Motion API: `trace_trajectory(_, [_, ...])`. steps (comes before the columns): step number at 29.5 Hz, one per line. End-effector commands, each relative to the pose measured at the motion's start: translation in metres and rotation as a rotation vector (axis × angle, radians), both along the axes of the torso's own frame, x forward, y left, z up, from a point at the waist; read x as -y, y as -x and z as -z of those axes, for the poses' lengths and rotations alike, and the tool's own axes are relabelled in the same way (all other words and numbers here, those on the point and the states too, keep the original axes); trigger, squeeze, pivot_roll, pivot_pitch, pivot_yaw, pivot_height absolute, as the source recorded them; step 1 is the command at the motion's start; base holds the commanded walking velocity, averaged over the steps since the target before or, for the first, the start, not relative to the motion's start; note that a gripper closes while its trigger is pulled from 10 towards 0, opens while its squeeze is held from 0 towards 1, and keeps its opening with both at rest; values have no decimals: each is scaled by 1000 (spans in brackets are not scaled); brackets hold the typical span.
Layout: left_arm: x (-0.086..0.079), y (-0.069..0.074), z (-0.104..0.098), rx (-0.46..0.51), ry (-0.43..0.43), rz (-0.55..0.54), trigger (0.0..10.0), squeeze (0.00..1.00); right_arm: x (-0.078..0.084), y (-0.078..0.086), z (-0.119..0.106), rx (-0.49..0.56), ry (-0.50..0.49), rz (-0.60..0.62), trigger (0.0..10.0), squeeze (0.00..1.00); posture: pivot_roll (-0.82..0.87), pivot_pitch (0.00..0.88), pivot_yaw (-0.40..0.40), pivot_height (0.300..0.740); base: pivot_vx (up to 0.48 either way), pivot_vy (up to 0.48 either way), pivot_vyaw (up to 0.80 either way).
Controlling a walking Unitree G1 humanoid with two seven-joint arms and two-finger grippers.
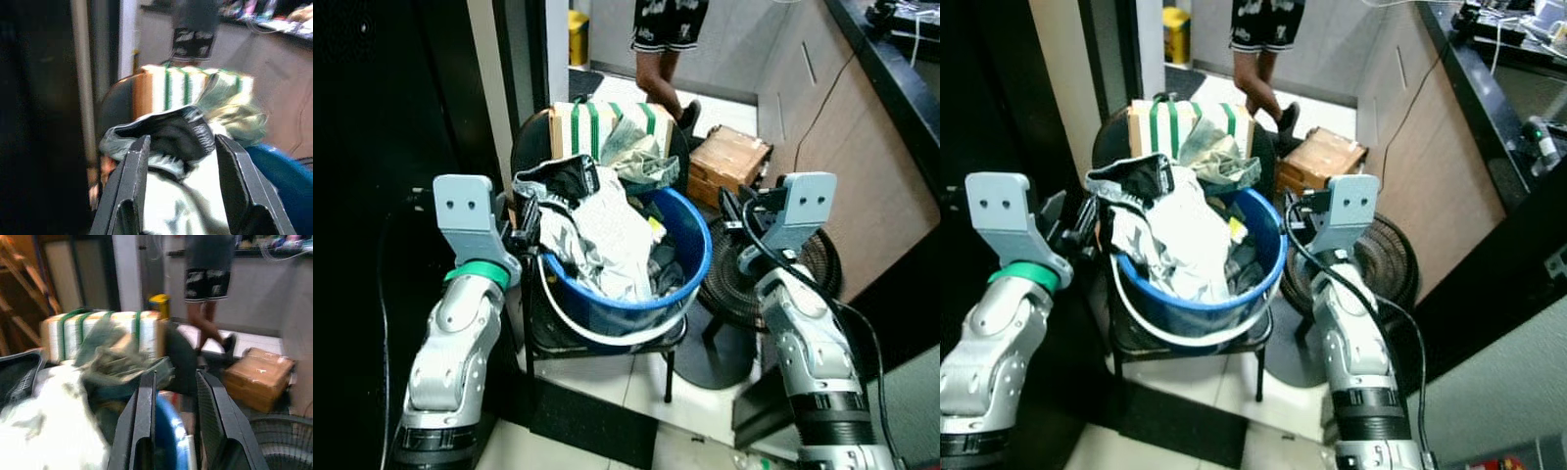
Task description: Clothes washing
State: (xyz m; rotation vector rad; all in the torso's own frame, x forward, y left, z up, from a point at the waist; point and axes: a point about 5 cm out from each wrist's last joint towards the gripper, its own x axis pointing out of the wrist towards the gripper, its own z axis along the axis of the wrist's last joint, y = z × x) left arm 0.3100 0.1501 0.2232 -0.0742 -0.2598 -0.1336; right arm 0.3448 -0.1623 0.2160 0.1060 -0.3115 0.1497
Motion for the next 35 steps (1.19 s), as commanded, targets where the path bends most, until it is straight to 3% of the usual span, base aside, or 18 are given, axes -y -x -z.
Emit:
trace_trajectory(1, [-3,1,3,-15,9,-5,10000,0,0,0,3,-12,-9,0,10000,0,23,65,-43,740,0,0,0])
trace_trajectory(17, [-9,2,6,-15,-36,-29,10000,0,-2,1,6,-23,-37,-23,10000,0,28,40,-51,740,0,0,0])
trace_trajectory(23, [-11,1,8,-17,-64,-47,10000,0,-1,-11,24,-130,8,-27,10000,0,25,47,-50,740,0,0,0])
trace_trajectory(24, [-12,0,8,-17,-67,-52,10000,0,1,-17,28,-160,10,-21,10000,1000,25,56,-47,740,0,0,0])
trace_trajectory(30, [-17,0,9,-22,-79,-66,10000,0,-7,-39,27,-213,-14,-66,10000,1000,25,72,-45,740,0,0,0])
trace_trajectory(35, [-20,3,8,-29,-91,-73,10000,0,-21,-54,13,-214,-45,-105,10000,1000,35,128,-46,740,0,0,0])
